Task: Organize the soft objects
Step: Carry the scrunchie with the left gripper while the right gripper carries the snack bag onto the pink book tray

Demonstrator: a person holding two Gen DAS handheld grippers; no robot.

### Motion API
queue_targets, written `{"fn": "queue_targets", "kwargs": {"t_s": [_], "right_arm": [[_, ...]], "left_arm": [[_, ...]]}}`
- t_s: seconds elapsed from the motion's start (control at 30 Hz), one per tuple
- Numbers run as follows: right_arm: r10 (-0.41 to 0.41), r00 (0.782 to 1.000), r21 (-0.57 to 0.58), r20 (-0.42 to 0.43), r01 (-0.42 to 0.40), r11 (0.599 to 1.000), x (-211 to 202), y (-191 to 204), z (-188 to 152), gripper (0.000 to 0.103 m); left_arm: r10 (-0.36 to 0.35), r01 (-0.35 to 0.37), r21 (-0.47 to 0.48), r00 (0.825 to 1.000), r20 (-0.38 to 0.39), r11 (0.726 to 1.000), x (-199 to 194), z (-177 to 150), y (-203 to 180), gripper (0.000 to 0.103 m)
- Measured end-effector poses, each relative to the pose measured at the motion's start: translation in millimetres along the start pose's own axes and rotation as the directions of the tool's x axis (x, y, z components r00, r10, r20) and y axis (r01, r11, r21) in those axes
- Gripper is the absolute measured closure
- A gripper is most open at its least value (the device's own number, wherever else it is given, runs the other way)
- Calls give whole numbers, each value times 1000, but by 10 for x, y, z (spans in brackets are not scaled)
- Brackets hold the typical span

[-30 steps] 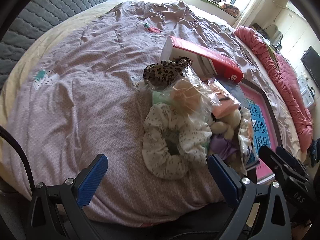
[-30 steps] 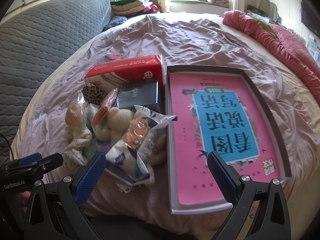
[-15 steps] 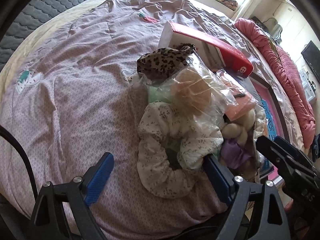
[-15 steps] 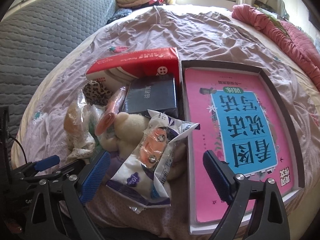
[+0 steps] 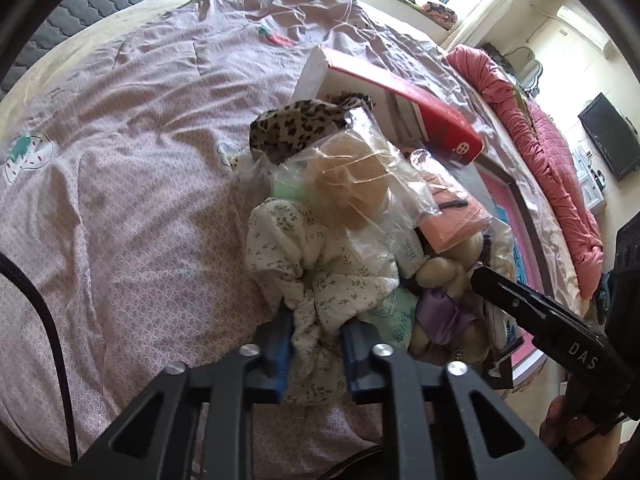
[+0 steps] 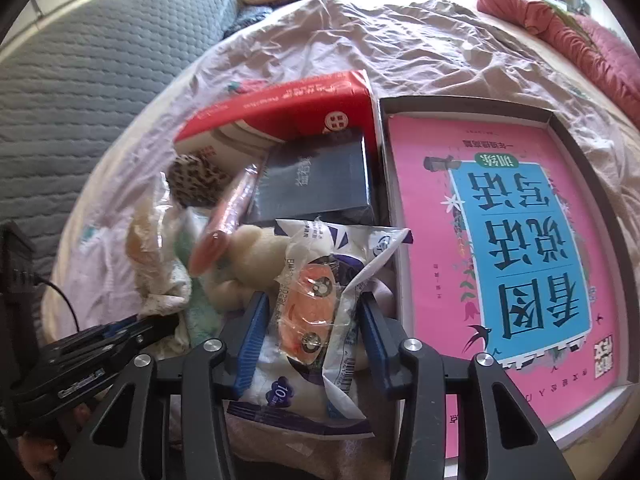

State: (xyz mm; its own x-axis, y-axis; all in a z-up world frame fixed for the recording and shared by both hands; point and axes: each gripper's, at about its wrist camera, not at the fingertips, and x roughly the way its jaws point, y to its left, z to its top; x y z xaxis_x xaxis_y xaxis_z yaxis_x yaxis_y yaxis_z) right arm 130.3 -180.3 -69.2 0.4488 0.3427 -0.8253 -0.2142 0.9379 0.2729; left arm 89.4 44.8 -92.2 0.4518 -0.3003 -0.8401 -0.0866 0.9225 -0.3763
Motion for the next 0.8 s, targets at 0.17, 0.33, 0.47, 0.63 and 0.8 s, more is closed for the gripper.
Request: {"fn": "queue_targets", "kwargs": {"t_s": [0.17,0.33,0.47,0.63,0.8], "right_arm": [[35,998,-2,50,-35,999,-173,30,22,58],[54,994,7,97,-55,998,-370,20,56,59],[65,991,31,121,-69,997,-486,-44,68,59],[94,984,61,149,-104,993,-625,-121,56,59],[111,978,81,175,-127,989,-772,-188,40,59]], "left_arm": [[-19,19,-7,1000,12,1000,-119,-35,13,89],[-36,36,2,999,37,999,-368,-120,-77,89],[-27,25,40,998,53,999,-543,-176,-226,89],[-21,17,73,998,59,997,-648,-210,-389,89],[-25,16,111,996,82,994,-764,-205,-584,89]]}}
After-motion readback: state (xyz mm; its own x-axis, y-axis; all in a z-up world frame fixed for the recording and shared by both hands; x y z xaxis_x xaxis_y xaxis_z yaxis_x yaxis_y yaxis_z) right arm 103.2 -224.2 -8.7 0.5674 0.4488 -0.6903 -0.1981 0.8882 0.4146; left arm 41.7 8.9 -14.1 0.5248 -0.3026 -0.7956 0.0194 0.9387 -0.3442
